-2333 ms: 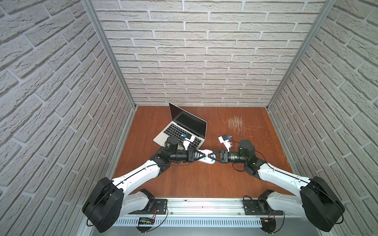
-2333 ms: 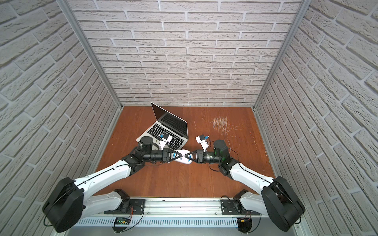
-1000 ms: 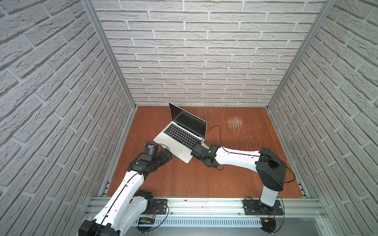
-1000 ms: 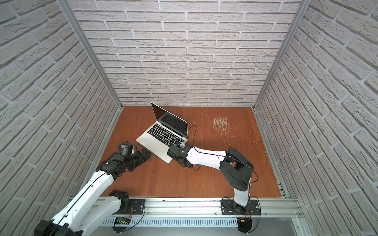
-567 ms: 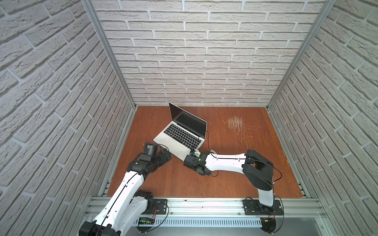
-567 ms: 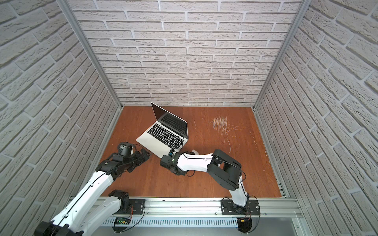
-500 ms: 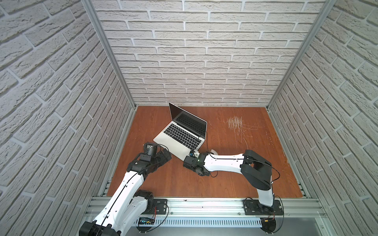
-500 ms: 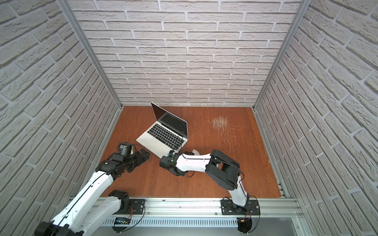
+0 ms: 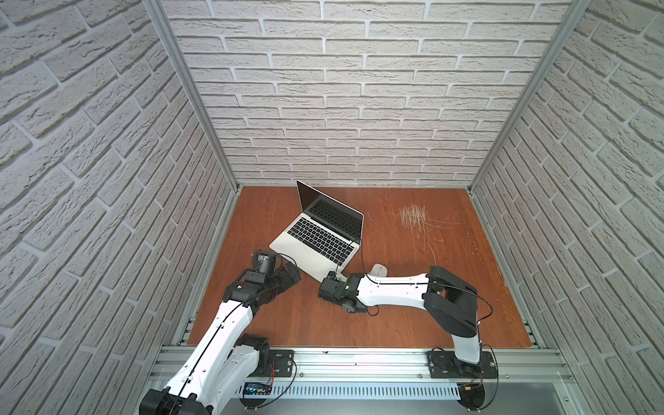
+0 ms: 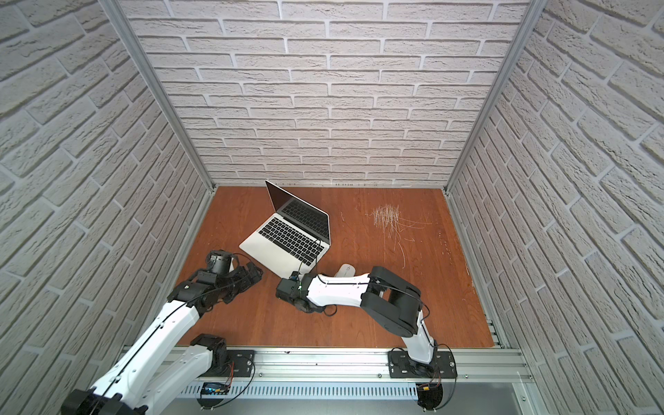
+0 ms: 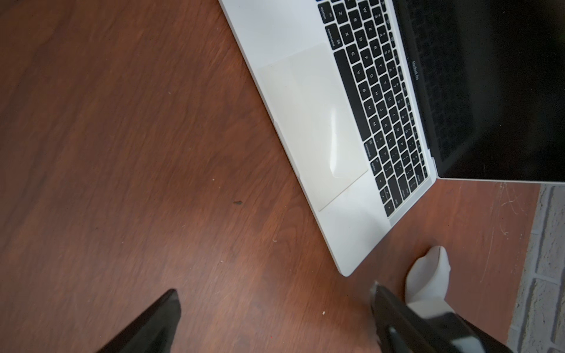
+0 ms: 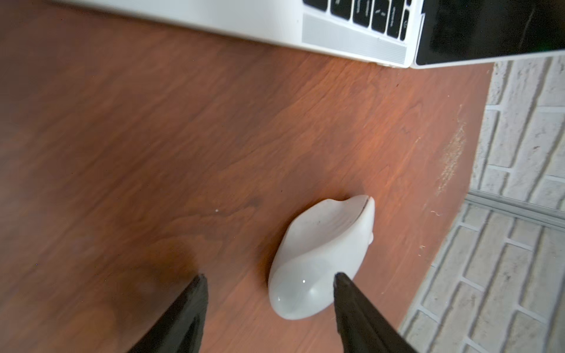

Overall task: Remove the wireless mouse receiver from the laptop
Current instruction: Place the mouse at the center of the board, then reset both arms

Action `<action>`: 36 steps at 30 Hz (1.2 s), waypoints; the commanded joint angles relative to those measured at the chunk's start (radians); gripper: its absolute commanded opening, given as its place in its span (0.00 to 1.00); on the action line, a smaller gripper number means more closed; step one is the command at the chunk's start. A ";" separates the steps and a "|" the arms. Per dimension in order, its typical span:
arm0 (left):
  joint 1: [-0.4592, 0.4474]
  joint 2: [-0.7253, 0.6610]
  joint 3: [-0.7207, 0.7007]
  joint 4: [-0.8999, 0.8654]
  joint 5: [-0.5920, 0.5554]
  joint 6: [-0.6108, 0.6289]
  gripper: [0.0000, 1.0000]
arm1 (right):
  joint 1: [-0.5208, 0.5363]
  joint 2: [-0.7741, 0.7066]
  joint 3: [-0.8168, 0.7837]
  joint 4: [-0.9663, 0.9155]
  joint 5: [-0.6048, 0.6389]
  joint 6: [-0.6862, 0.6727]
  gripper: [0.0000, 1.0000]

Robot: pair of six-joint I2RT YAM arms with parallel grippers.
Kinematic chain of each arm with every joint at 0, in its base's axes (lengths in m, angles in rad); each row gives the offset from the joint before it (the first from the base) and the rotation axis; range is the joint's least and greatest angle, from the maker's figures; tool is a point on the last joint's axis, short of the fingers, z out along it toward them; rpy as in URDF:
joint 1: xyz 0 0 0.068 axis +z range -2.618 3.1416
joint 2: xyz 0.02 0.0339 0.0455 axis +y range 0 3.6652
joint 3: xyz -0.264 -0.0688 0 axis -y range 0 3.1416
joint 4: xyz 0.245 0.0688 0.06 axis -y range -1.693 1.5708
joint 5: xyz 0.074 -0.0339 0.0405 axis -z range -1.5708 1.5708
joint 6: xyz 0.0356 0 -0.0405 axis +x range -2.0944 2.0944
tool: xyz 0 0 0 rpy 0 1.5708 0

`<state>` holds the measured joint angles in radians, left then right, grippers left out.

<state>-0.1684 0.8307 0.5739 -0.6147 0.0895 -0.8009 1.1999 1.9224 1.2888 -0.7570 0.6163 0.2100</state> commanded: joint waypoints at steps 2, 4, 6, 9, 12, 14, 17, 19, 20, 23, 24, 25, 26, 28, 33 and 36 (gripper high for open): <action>0.009 -0.005 0.034 0.007 -0.089 0.064 0.98 | -0.068 -0.248 -0.089 0.170 -0.156 0.041 0.68; 0.006 -0.018 0.052 0.027 -0.168 0.106 0.98 | -0.132 -0.361 -0.160 0.256 -0.204 0.038 0.69; -0.002 -0.040 0.065 0.056 -0.281 0.155 0.98 | -0.209 -0.516 -0.245 0.388 -0.242 0.023 0.69; -0.027 -0.076 0.064 0.121 -0.454 0.228 0.98 | -0.356 -0.703 -0.405 0.552 -0.274 0.006 0.71; -0.068 -0.101 -0.015 0.341 -0.581 0.392 0.98 | -0.544 -0.872 -0.566 0.679 -0.198 -0.001 0.74; -0.082 -0.131 -0.066 0.455 -0.662 0.484 0.98 | -0.662 -0.931 -0.650 0.718 -0.176 0.002 0.74; -0.069 -0.087 -0.119 0.559 -0.752 0.587 0.98 | -0.789 -0.974 -0.738 0.779 -0.145 -0.061 0.74; -0.028 -0.036 -0.141 0.613 -0.706 0.601 0.98 | -0.868 -0.970 -0.786 0.837 -0.140 -0.085 0.75; -0.002 -0.008 -0.159 0.653 -0.653 0.600 0.98 | -0.904 -0.959 -0.806 0.874 -0.150 -0.097 0.74; 0.078 0.081 -0.246 0.852 -0.562 0.601 0.98 | -0.993 -0.874 -0.860 1.021 -0.158 -0.096 0.75; 0.100 0.118 -0.270 0.928 -0.544 0.603 0.98 | -1.028 -0.837 -0.879 1.071 -0.175 -0.072 0.74; 0.126 0.165 -0.302 1.010 -0.519 0.606 0.98 | -1.059 -0.794 -0.904 1.145 -0.184 -0.051 0.74; 0.153 0.202 -0.303 1.062 -0.516 0.594 0.98 | -1.083 -0.740 -0.933 1.249 -0.186 -0.039 0.74; 0.174 0.262 -0.291 1.104 -0.494 0.638 0.98 | -1.125 -0.645 -0.958 1.436 -0.142 -0.011 0.74; 0.285 0.387 -0.305 1.334 -0.299 0.616 0.98 | -1.170 -0.492 -0.937 1.611 -0.223 -0.021 0.73; 0.310 0.477 -0.282 1.435 -0.238 0.624 0.98 | -1.165 -0.459 -0.956 1.666 -0.383 -0.091 0.69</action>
<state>0.1192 1.2587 0.2745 0.6113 -0.2646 -0.1909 0.0311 1.4456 0.3370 0.6918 0.3691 0.1669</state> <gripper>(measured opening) 0.982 0.695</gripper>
